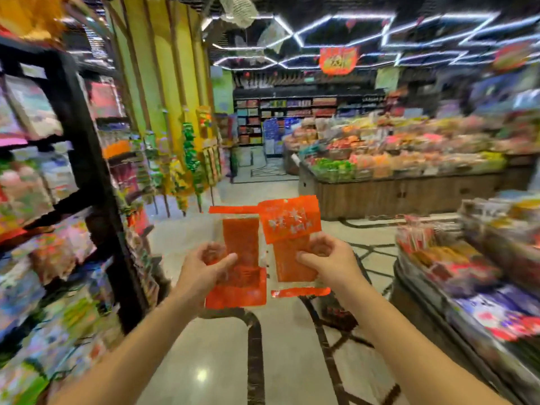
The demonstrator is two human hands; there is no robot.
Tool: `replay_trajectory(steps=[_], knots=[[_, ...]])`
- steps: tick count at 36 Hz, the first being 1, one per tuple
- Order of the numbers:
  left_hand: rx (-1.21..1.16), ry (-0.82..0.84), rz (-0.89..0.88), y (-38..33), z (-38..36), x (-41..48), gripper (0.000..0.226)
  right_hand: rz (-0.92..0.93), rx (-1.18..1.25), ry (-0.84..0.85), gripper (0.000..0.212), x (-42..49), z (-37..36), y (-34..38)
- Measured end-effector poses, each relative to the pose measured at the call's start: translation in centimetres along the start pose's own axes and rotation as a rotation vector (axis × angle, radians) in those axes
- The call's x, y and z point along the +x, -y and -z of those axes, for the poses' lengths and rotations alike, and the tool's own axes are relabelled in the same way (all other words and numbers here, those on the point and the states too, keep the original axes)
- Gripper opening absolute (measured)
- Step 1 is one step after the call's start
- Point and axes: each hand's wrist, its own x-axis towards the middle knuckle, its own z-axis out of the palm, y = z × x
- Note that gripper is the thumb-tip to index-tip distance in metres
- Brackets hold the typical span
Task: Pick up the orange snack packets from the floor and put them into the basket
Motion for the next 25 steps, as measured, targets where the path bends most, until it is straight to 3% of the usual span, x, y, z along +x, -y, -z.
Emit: replay_trajectory(steps=[4, 9, 14, 25], knots=[[-0.036, 0.113, 0.037, 0.9, -4.8, 5.2, 0.034, 0.004, -0.042, -0.104, 0.028, 4.1, 2.5, -1.6], [-0.041, 0.245, -0.004, 0.3, -9.3, 11.5, 0.021, -0.009, -0.045, -0.225, 0.027, 9.0, 4.5, -1.2], [-0.077, 0.338, -0.023, 0.5, -13.6, 17.8, 0.024, 0.017, -0.094, -0.33, 0.029, 13.5, 6.8, -1.8], [-0.044, 0.401, -0.055, 2.2, -25.0, 27.7, 0.02, 0.028, -0.149, -0.446, 0.026, 24.0, 14.0, -6.1]])
